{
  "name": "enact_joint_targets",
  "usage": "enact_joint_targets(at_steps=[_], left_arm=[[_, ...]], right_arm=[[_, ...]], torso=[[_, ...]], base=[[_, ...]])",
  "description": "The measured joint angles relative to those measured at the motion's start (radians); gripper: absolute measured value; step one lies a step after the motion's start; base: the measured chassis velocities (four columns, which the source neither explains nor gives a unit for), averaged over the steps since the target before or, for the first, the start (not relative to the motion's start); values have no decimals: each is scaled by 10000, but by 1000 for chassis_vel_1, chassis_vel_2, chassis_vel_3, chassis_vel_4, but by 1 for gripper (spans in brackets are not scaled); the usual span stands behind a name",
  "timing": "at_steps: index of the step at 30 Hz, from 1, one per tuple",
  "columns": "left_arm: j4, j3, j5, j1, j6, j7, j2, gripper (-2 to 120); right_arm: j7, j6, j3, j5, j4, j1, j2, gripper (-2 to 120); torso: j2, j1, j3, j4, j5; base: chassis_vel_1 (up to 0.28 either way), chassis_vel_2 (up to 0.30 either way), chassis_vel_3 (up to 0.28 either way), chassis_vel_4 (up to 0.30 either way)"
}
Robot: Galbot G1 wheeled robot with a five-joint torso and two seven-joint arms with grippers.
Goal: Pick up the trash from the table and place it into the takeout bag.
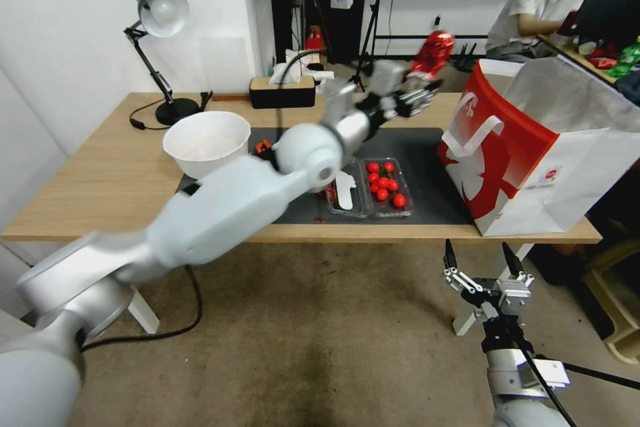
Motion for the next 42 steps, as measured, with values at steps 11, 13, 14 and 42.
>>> enact_joint_targets(at_steps=[11, 13, 14, 42], left_arm=[[873, 596, -42, -808, -17, -107, -1877, 53], [1048, 748, -46, -934, -21, -110, -2254, 53], [1124, 842, -46, -976, -26, -111, -2393, 53], [1832, 1852, 40, -929, -149, -154, -3067, 68]], right_arm=[[37, 40, 111, 0, 42, -112, 88, 100], [41, 50, 111, -5, 42, -118, 125, 100], [44, 51, 111, -9, 42, -120, 137, 100], [80, 149, 150, -23, 94, -194, 169, 100]], torso=[[1, 0, -1, -3, 0], [1, 0, -1, -3, 0], [1, 0, -1, -2, 0], [2, 0, -1, -1, -2]], base=[[0, 0, 0, 0], [0, 0, 0, 0], [0, 0, 0, 0], [0, 0, 0, 0]])
